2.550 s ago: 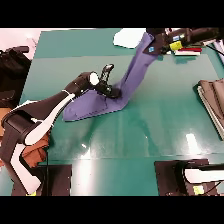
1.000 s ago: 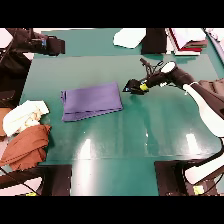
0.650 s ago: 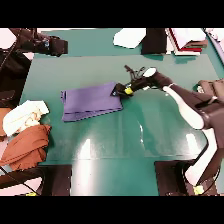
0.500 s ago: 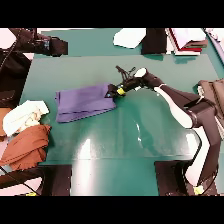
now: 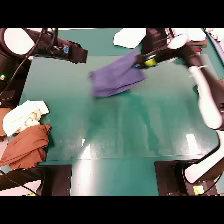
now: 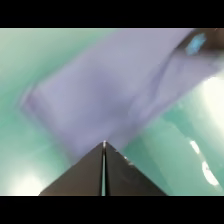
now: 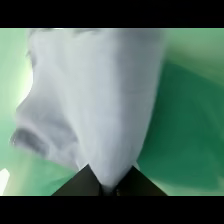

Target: Fold the shirts.

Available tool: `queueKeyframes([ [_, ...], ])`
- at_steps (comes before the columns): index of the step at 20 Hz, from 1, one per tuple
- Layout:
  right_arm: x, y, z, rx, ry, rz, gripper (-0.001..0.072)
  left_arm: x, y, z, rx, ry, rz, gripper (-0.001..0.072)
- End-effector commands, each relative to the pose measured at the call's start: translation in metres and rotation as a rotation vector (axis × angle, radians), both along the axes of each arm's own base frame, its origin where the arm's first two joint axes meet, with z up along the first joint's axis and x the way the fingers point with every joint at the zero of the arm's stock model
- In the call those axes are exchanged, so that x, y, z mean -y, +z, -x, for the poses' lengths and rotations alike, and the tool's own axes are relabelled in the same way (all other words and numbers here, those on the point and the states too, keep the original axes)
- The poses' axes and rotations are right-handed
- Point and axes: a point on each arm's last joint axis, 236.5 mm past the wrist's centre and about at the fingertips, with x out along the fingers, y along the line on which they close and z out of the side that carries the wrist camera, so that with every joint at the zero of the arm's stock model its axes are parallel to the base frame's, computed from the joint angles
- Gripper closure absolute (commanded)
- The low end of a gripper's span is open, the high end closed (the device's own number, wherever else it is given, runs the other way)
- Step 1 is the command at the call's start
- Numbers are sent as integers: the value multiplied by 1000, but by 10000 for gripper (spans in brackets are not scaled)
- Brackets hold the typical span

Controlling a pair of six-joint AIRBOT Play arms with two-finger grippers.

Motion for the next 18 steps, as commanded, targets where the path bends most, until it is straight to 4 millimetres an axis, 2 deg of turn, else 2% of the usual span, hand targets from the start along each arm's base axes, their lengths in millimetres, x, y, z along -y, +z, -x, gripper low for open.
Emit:
queueKeyframes([
  [1,168,39,18,2,-239,196,690,17,3,7,19,-40,5,683],
  [2,214,50,26,11,-326,219,690,17,4,7,20,-38,9,684],
  [4,290,65,45,20,-481,227,690,18,6,6,22,-32,20,683],
  [6,350,68,68,5,-608,229,690,20,8,5,16,-19,47,684],
  [8,393,68,88,-8,-703,228,690,21,9,5,15,-19,55,683],
  [10,419,71,99,1,-776,218,690,21,9,5,5,-5,69,683],
  [13,431,76,104,17,-808,223,690,21,9,5,7,-5,71,683],
  [15,433,97,100,90,-830,232,690,21,9,5,7,-5,71,683],
  [18,436,142,101,224,-869,259,689,21,9,5,6,-6,70,683],
])
